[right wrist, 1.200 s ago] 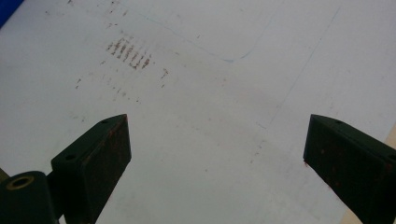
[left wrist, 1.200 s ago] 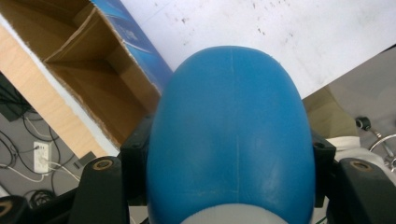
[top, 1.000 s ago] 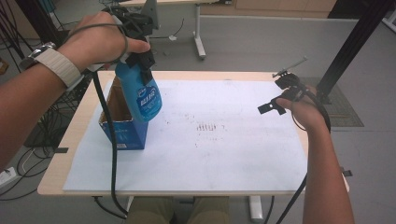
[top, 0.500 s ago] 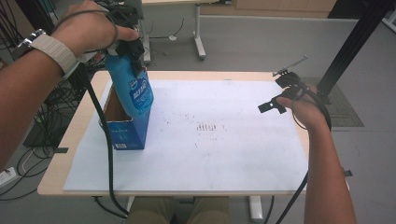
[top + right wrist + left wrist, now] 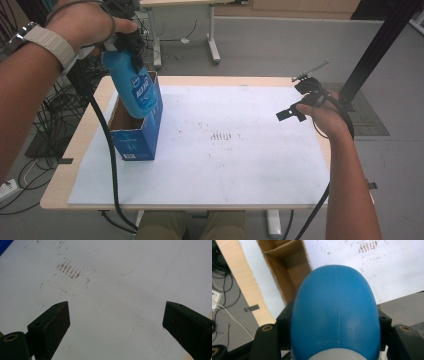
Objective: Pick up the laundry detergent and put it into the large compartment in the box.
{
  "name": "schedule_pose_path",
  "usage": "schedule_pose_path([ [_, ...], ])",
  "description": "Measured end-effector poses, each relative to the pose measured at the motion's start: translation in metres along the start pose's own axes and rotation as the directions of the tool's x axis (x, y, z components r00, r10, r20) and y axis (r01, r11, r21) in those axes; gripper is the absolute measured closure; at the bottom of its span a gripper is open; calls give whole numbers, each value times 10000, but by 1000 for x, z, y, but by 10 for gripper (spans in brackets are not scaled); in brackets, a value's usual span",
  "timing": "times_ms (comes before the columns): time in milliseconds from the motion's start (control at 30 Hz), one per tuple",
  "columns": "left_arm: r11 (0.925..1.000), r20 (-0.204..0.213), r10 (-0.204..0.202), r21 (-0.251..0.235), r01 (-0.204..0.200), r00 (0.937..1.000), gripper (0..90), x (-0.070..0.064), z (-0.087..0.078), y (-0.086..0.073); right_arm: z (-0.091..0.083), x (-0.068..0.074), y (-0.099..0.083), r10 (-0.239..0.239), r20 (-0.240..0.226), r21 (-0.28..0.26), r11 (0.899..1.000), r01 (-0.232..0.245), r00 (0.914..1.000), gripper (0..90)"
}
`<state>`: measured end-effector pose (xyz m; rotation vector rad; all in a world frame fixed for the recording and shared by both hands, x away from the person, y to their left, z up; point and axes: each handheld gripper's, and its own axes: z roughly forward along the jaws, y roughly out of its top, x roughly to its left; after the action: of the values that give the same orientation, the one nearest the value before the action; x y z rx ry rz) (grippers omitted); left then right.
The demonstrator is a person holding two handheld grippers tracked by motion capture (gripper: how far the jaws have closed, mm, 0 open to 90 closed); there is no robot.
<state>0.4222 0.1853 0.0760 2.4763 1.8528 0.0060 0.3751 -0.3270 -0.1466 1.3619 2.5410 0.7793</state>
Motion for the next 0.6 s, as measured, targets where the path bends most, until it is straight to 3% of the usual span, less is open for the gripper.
schedule_pose_path([
  [267,9986,-23,-518,-71,518,9987,384,15,-2,2,2,-3,-1,51,-8,41,10000,-51,10000,72],
  [600,9944,-102,-1050,-91,1050,9944,384,30,6,6,2,-7,1,101,17,72,9999,-101,9999,72],
])
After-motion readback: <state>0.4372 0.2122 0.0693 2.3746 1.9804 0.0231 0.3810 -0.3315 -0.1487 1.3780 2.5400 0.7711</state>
